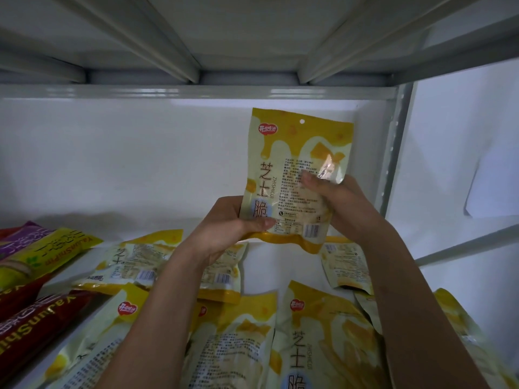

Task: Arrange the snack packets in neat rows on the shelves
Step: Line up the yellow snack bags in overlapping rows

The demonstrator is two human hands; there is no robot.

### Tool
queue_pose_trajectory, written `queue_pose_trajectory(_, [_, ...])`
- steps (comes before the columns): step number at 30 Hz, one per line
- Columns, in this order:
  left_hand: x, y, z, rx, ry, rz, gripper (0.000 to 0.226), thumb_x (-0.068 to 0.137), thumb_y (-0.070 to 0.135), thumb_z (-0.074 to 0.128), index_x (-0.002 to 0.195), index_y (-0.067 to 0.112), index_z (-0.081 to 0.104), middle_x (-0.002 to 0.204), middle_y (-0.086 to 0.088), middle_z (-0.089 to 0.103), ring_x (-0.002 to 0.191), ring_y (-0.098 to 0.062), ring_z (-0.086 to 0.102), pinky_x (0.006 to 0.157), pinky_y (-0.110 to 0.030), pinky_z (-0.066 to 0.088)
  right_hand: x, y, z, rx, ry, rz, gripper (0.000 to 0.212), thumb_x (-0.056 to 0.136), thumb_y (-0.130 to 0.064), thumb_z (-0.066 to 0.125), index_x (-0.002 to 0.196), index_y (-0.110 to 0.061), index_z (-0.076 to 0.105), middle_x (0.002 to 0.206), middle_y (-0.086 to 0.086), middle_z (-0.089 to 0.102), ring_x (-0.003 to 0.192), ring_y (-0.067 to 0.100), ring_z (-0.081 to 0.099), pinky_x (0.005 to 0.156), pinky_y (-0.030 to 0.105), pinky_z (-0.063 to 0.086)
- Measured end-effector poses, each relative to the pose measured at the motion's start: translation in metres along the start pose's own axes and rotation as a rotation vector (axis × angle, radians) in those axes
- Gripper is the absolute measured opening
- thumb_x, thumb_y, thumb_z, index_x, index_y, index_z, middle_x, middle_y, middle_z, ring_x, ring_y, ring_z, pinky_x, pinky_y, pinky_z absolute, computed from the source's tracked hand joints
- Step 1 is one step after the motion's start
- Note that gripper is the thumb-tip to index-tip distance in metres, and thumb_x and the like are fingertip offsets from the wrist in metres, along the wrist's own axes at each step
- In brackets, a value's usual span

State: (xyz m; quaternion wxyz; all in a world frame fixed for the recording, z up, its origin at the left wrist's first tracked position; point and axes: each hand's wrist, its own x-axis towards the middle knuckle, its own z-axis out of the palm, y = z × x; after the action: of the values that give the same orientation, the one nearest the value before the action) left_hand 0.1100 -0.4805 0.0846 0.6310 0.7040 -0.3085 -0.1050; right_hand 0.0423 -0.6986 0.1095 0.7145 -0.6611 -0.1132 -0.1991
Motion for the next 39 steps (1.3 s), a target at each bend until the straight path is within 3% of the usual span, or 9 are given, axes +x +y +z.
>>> queue_pose_trajectory(4, [-0.002,0.001,0.003,0.004,-0.008,-0.007,0.044,0.079,0.010,0.088,0.121,0.011,0.075,0.116,-0.002,0.079,0.110,-0.021,0.076,0.104,-0.042,0.056,0.001,0.002,0.000,-0.050,0.030,-0.025,0.045,0.084,-0.019,0.078,0.125,-0.002,0.070,0.119,0.017,0.076,0.111,0.035,0.074,0.097,0.058,0.057])
queue_pose_trajectory(9, [-0.001,0.002,0.006,-0.024,-0.025,-0.025,0.038,0.086,0.013,0.083,0.122,0.013,0.074,0.117,-0.002,0.079,0.111,-0.021,0.075,0.103,-0.039,0.055,0.004,0.003,0.002,-0.083,0.131,-0.024,0.028,0.091,-0.013,0.076,0.118,-0.006,0.075,0.113,0.012,0.079,0.106,0.031,0.076,0.097,0.057,0.058])
queue_pose_trajectory(14, [0.003,0.000,0.005,-0.141,0.039,-0.041,0.023,0.097,0.004,0.069,0.119,0.006,0.073,0.111,-0.006,0.080,0.106,-0.020,0.076,0.092,-0.030,0.057,0.000,-0.002,0.004,-0.030,-0.031,0.064,0.033,0.094,-0.017,0.072,0.126,-0.006,0.069,0.120,0.010,0.077,0.112,0.030,0.074,0.096,0.050,0.059])
queue_pose_trajectory(19, [0.004,-0.002,0.002,-0.123,0.054,-0.005,0.031,0.094,0.000,0.071,0.125,0.007,0.072,0.117,-0.007,0.079,0.111,-0.024,0.075,0.101,-0.037,0.056,0.001,0.006,-0.006,-0.178,-0.075,0.153,0.046,0.081,-0.018,0.080,0.125,-0.009,0.071,0.120,0.008,0.077,0.112,0.030,0.074,0.102,0.055,0.055])
queue_pose_trajectory(24, [0.001,-0.001,0.001,-0.097,-0.018,-0.055,0.042,0.084,0.007,0.083,0.124,0.010,0.072,0.117,-0.004,0.079,0.112,-0.022,0.075,0.098,-0.035,0.057,0.003,0.007,-0.011,-0.276,-0.038,0.161,0.021,0.094,-0.004,0.072,0.114,-0.006,0.075,0.111,0.007,0.079,0.107,0.028,0.075,0.093,0.047,0.061])
queue_pose_trajectory(27, [0.000,-0.001,0.000,-0.198,-0.063,-0.088,0.040,0.089,0.009,0.079,0.128,0.006,0.069,0.121,-0.008,0.077,0.113,-0.024,0.074,0.099,-0.037,0.059,0.004,0.008,-0.010,-0.309,-0.039,0.204,0.017,0.095,-0.004,0.071,0.111,-0.006,0.075,0.109,0.007,0.080,0.104,0.026,0.076,0.093,0.045,0.061])
queue_pose_trajectory(32, [0.003,-0.005,-0.002,-0.235,0.010,-0.052,0.029,0.098,0.003,0.066,0.126,0.002,0.069,0.121,-0.011,0.077,0.115,-0.027,0.073,0.096,-0.037,0.059,0.002,0.005,-0.005,-0.355,-0.076,0.198,0.024,0.092,-0.013,0.076,0.116,-0.015,0.075,0.109,0.000,0.080,0.105,0.021,0.076,0.092,0.041,0.060])
queue_pose_trajectory(35, [0.004,-0.007,-0.003,-0.290,-0.020,-0.075,0.032,0.100,-0.002,0.059,0.131,0.000,0.066,0.126,-0.015,0.074,0.118,-0.033,0.072,0.102,-0.048,0.056,-0.001,0.005,-0.004,-0.334,-0.141,0.221,0.034,0.090,-0.017,0.078,0.123,-0.015,0.074,0.116,0.001,0.079,0.108,0.023,0.075,0.094,0.045,0.058])
queue_pose_trajectory(39, [0.004,-0.006,0.000,-0.293,-0.008,-0.073,0.032,0.099,-0.003,0.059,0.129,0.000,0.067,0.125,-0.014,0.075,0.116,-0.033,0.073,0.102,-0.050,0.056,-0.004,0.005,-0.005,-0.391,-0.143,0.195,0.037,0.087,-0.007,0.080,0.122,-0.014,0.074,0.112,0.000,0.079,0.105,0.020,0.076,0.090,0.039,0.061])
